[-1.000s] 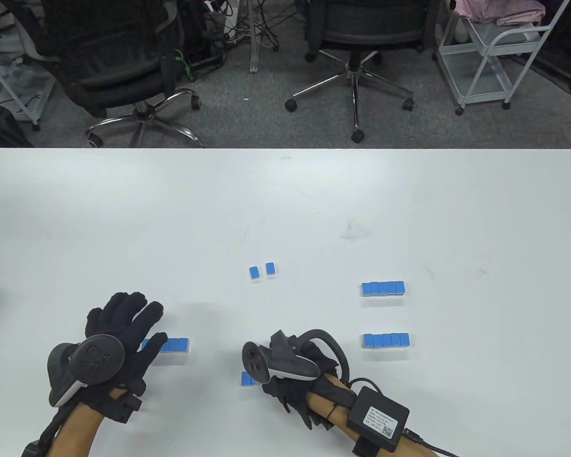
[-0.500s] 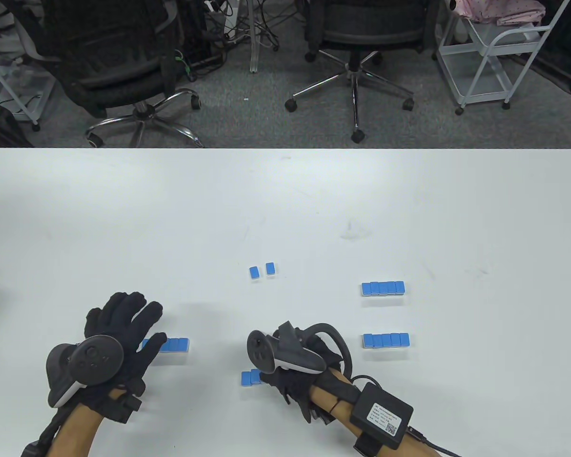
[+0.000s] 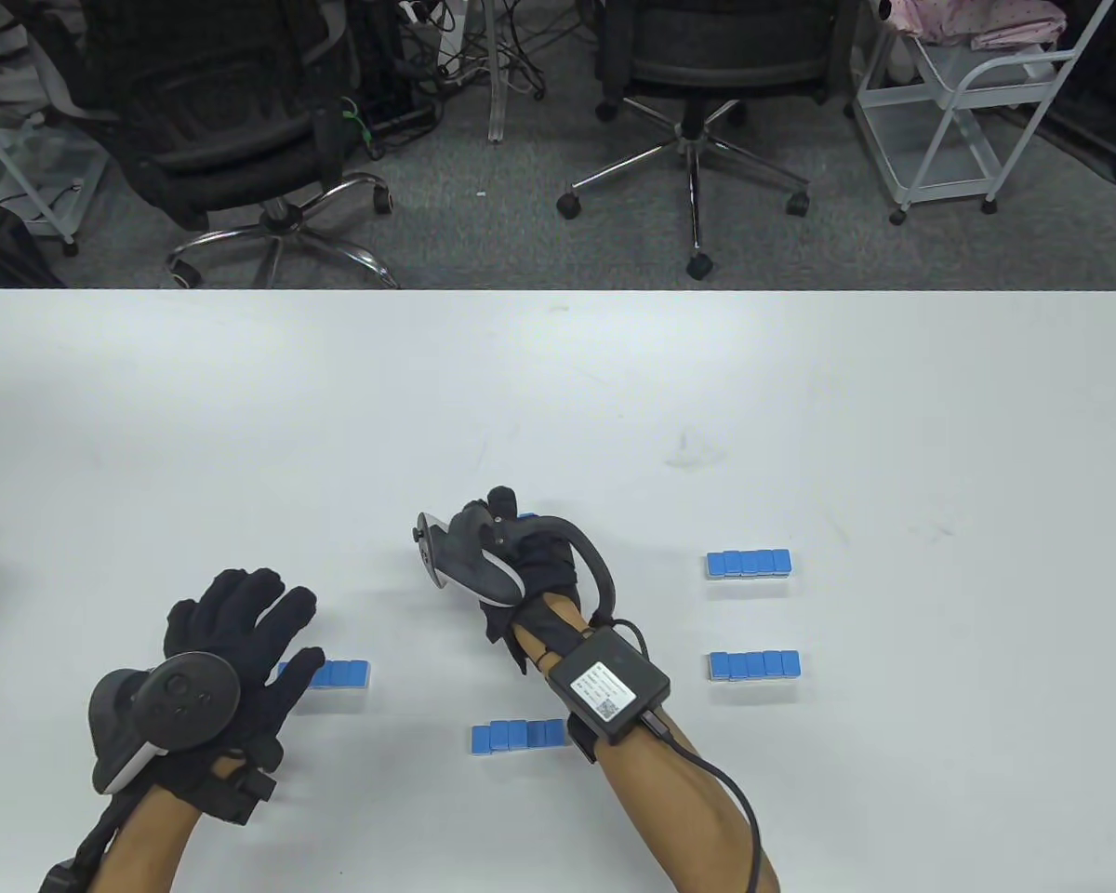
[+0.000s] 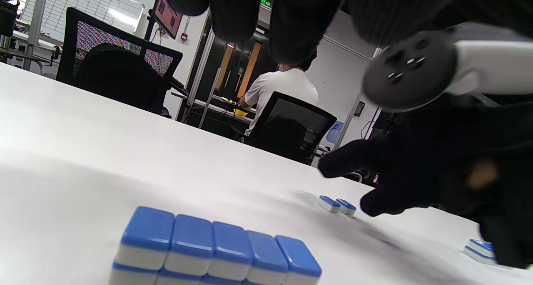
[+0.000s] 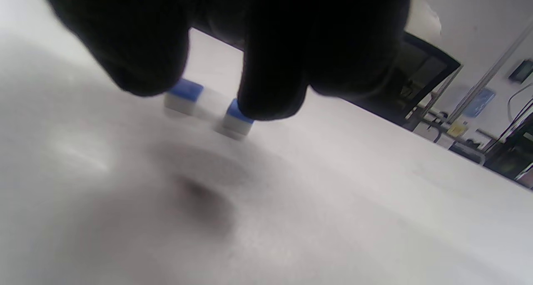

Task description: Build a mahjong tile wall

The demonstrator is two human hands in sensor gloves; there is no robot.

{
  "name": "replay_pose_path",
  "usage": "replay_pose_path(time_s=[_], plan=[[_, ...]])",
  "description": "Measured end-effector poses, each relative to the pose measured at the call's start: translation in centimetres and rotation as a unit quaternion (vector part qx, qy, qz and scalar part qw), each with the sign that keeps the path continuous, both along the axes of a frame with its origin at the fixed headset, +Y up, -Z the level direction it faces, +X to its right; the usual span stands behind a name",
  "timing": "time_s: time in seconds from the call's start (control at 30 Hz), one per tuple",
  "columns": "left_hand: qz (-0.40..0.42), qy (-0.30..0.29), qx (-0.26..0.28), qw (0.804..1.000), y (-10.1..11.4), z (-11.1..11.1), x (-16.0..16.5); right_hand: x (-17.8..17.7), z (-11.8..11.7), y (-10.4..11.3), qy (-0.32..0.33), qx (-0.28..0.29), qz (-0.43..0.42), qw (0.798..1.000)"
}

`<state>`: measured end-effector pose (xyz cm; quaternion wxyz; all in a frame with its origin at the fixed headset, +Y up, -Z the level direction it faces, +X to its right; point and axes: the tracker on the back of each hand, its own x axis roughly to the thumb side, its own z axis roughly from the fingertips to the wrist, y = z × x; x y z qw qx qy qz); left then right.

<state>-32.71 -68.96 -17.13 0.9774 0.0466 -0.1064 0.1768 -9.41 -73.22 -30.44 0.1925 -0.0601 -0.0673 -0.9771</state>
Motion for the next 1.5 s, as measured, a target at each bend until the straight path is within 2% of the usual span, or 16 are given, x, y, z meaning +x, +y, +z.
replay_pose_path(time_s=[0.1,0.17,0.27,0.37,0.43,0.53,0.7,0.83,1.03,1.5], plan=[[-0.002,-0.001,0.002,1.000,0.0,0.0,0.0,-0.9,-1.1,-1.5,-0.021,-0.013,0.019,1.000],[-0.002,0.000,0.002,1.000,0.1,-0.1,0.0,-1.2,-1.1,-1.8,-0.009,-0.001,0.006,1.000],[-0.003,-0.001,0.002,1.000,0.0,-0.2,0.0,-1.4,-0.1,-1.7,0.040,0.039,0.018,0.998],[-0.004,-0.002,0.002,1.000,0.1,-0.2,0.0,-1.1,0.9,-1.6,0.081,0.048,0.031,0.995],[-0.004,-0.003,0.001,1.000,0.0,-0.2,0.1,-0.5,1.6,-1.6,0.100,0.039,0.007,0.994],[-0.003,-0.002,0.001,1.000,0.0,-0.1,0.0,1.0,2.7,-0.9,0.117,-0.004,-0.031,0.993],[-0.004,-0.003,0.003,1.000,0.0,-0.1,0.1,4.7,5.7,0.9,0.118,-0.058,-0.140,0.981],[-0.002,-0.004,-0.002,1.000,-0.1,-0.3,0.2,7.2,9.2,2.0,0.127,-0.080,-0.175,0.973],[-0.002,-0.003,-0.005,1.000,-0.2,-0.2,0.2,8.2,13.3,1.1,0.159,-0.095,-0.182,0.966],[-0.002,0.001,-0.011,1.000,-0.2,-0.1,0.2,6.8,14.9,0.3,0.200,-0.073,-0.151,0.965]])
